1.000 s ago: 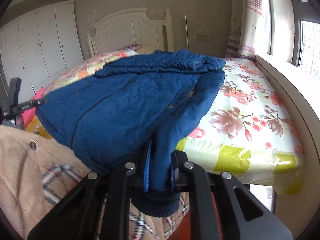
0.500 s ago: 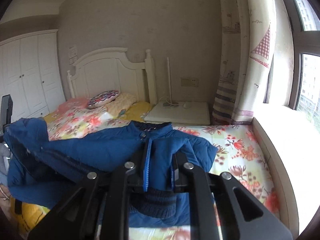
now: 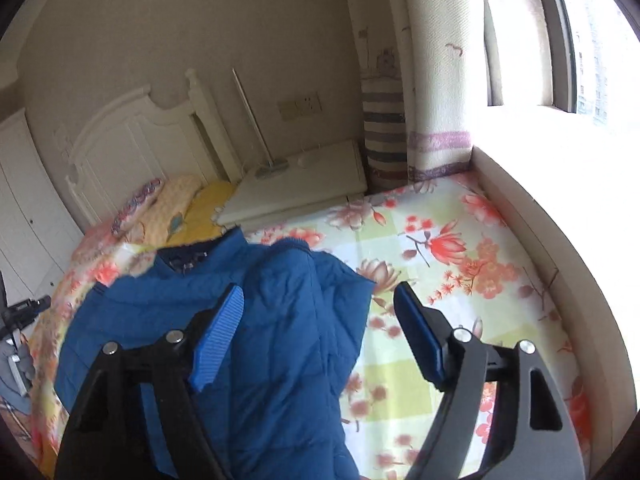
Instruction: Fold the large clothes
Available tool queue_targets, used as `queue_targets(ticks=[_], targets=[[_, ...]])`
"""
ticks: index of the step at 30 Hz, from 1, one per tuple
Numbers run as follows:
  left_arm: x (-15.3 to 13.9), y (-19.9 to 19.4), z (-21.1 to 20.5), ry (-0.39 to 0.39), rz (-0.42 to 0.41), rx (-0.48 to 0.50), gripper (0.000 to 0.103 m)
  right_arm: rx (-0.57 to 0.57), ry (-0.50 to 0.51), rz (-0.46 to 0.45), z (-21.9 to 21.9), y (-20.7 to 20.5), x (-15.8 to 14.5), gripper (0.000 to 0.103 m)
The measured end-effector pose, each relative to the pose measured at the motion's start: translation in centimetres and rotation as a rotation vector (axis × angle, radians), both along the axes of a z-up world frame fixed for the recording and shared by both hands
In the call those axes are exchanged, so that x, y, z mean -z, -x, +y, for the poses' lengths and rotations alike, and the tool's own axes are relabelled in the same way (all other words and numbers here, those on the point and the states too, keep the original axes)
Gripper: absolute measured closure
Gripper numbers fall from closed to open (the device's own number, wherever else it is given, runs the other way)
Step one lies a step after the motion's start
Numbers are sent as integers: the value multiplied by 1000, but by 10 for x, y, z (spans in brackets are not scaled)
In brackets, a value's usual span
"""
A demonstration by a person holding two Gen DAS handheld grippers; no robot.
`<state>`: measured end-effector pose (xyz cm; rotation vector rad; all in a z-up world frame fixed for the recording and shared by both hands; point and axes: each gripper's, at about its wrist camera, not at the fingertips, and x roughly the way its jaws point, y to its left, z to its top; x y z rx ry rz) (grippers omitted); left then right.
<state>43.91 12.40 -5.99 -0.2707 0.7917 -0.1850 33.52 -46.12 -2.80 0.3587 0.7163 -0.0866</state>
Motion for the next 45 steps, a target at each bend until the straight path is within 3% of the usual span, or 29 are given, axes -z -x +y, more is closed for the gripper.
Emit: queue_targets(ticks=[4,10,18,24,27,28,30,31,32,35,38,41,43,45], targets=[[21,4,-36,28,27,174,90,-59,-42,34,11,-7,22,27],[37,4,-84,-85,73,324,86,-146,-13,99,27,-24,34,27],[36,-25,-90,-88,112,334,85,-212,55,160,36,-58,34,25],[39,-51,-112,-167,145,368,81,-250,87,193,48,-92,37,21],[45,-62,-116,-160,141,363,81,-266,76,208,52,-103,46,21],[48,-63,-117,-151,135,363,81,-273,79,201,53,-104,49,24],[52,-58,-118,-161,91,366,84,-270,83,145,54,-97,47,58],[51,-55,-118,-166,63,358,88,-252,90,108,54,-88,43,84],[49,-48,-114,-152,34,355,103,-245,100,64,55,-78,37,92],[33,-23,-109,-150,-57,380,103,-241,155,-42,61,-43,9,97],[-4,-8,-98,-162,-164,344,103,-234,131,-116,52,-33,-25,97],[-49,-30,-81,-69,-203,268,103,-231,91,-132,45,-57,-44,97],[-60,-60,-79,48,-125,322,103,-224,108,-104,52,-77,-41,97],[-53,-75,-74,177,-68,362,103,-212,95,-66,56,-87,-29,97]])
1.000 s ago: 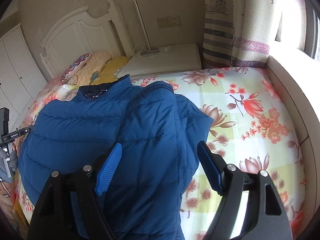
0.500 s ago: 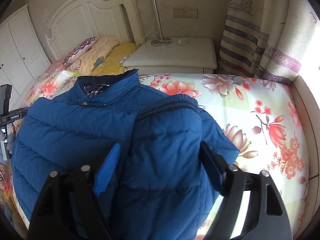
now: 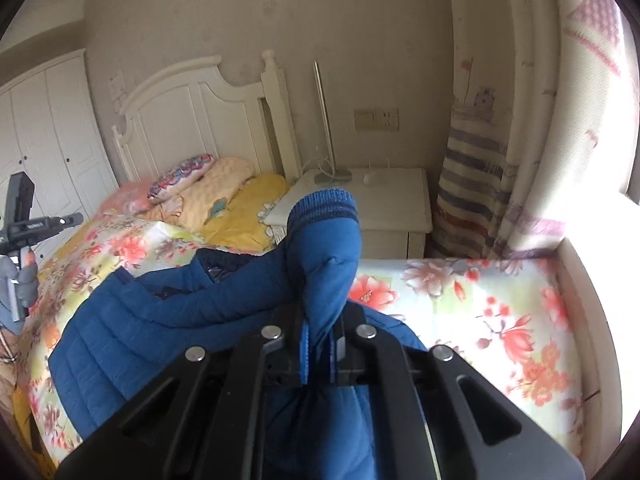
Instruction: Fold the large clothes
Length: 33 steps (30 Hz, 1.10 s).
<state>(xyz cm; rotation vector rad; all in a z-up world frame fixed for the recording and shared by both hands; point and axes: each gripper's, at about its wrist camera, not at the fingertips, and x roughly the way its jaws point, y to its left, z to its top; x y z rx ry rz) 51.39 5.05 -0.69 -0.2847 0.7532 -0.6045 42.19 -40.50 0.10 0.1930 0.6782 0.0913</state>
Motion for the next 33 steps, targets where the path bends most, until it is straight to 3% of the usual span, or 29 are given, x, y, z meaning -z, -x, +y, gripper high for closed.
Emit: queue_targets(ticks=[1,4,5,6,8,11,13,15,16,17,18,21,23,26,29,31,32,33], targets=[[8,-2,0,12,27,20,103,9,17,12,2,1,8,97],[44,3,-4,-85,81,71,94,32,-17,41,-8,12,34,96],[63,3,-4,-149,110,58,74,45,-68,55,-18,15,43,96],[75,3,-1,-174,129,50,43,52,-103,63,-25,16,50,95],[93,-2,7,-134,165,61,4,56,-159,73,-35,18,61,94],[106,-8,11,-92,181,64,4,52,-116,82,-28,16,61,93],[113,-7,1,-150,175,75,8,49,-79,87,-20,15,61,93],[120,-6,-12,-242,167,77,42,48,-68,89,-18,15,63,93],[118,-2,-15,-284,134,48,50,50,-73,90,-19,17,65,93],[115,2,-15,-293,97,26,78,51,-78,90,-19,19,65,93],[102,11,-14,-282,50,14,90,47,-82,83,-18,23,62,93],[51,38,-16,-276,-98,11,91,26,-92,17,-13,37,32,95],[15,35,-16,-221,-116,22,91,54,-100,-53,-15,38,-1,96],[-5,4,-21,-208,-83,-31,90,123,-116,-87,-28,15,-25,96],[21,-48,-34,-226,37,-103,88,186,-116,35,-36,-36,2,96],[59,-70,-50,-312,67,-129,78,217,-12,179,-30,-66,44,95],[93,-78,-62,-404,93,-141,70,230,9,276,-26,-77,76,93],[118,-81,-68,-460,131,-142,50,221,0,318,-24,-81,96,87]])
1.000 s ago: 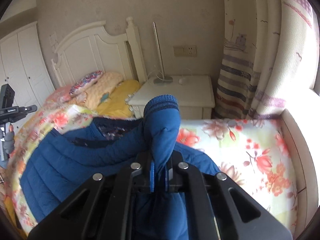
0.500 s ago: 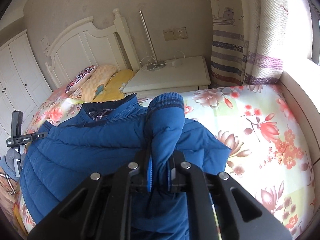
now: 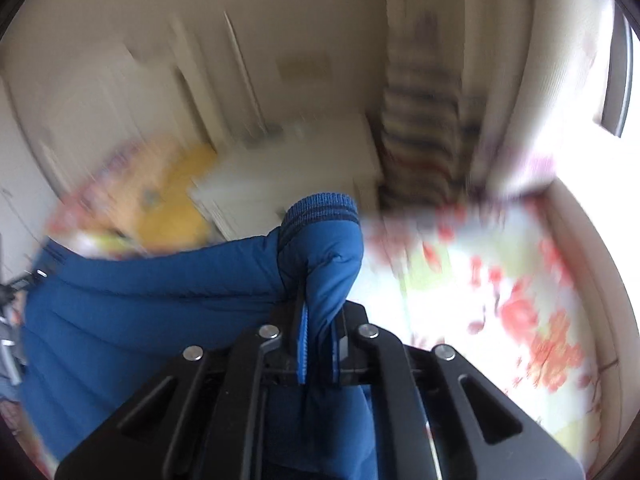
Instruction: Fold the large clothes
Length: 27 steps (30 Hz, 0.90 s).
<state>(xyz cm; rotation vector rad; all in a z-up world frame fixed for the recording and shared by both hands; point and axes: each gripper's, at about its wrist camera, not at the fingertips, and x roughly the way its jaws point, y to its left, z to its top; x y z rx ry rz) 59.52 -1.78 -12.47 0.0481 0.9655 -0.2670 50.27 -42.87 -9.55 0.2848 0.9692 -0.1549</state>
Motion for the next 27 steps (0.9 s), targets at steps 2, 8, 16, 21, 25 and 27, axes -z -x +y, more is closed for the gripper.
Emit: queue_targets(ticks=[2,8,16,21,25,27], targets=[[22,-1,3,23,19,-31,44,26,-7,-45,0,6,8,85],[3,7,48,217,-37,-133,23,1,-68,-57,-4,16,-2,57],[-62,155,154,409,-257,56,8,-228,-65,-277,-16,178,-67,24],[-12,231,168,348,-125,155,8,-339,-42,-220,4,248,-39,23],[17,256,158,337,-69,177,8,-349,-48,-166,25,258,-8,23],[27,255,151,334,-67,190,8,-344,-37,-167,29,255,-3,22]])
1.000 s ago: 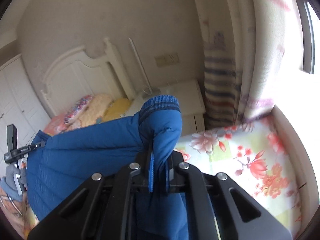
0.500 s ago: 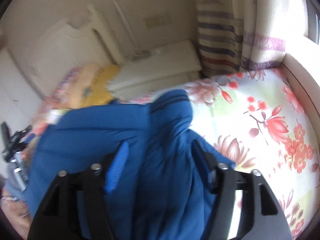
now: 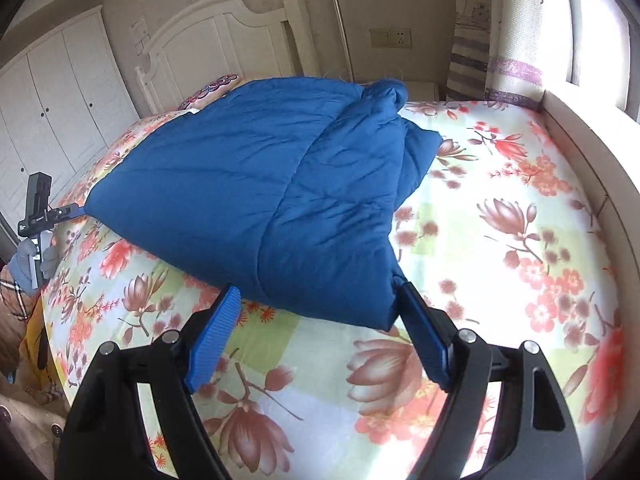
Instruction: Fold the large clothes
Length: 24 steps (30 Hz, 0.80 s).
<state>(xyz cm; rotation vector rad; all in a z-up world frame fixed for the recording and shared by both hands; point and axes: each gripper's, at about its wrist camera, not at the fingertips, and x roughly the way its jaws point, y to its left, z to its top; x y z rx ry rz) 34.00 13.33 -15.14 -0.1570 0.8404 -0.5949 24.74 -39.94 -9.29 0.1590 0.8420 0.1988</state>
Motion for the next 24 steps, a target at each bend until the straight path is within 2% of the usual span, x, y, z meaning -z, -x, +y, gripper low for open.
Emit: queue_targets(ticks=[5,7,9,10,12,13,14,16,19,24], targets=[[1,-11,-19,-16,0,12,8,35,-9,-7,-2,-7,11,23],[-2,-16,-33,-40,-1,39,8,47,-9,-9,-2,-8,11,24],[2,-19,-43,-30,11,76,8,53,5,-15,-1,-9,9,25],[3,-17,-50,-27,2,79,9,54,10,-23,1,-8,9,32],[-1,-7,-56,-45,-48,68,33,58,46,-41,11,-4,6,47],[-4,-2,-60,-59,-70,52,39,58,64,-48,16,-2,4,61],[-8,7,-64,-89,-99,40,49,63,87,-57,22,1,1,70],[-12,18,-67,-120,-129,35,56,82,137,-71,29,7,-5,80],[-20,39,-61,-126,-132,48,57,86,123,-109,31,30,-19,86],[-25,102,-30,-146,-130,81,59,-20,126,-113,52,101,-28,87]])
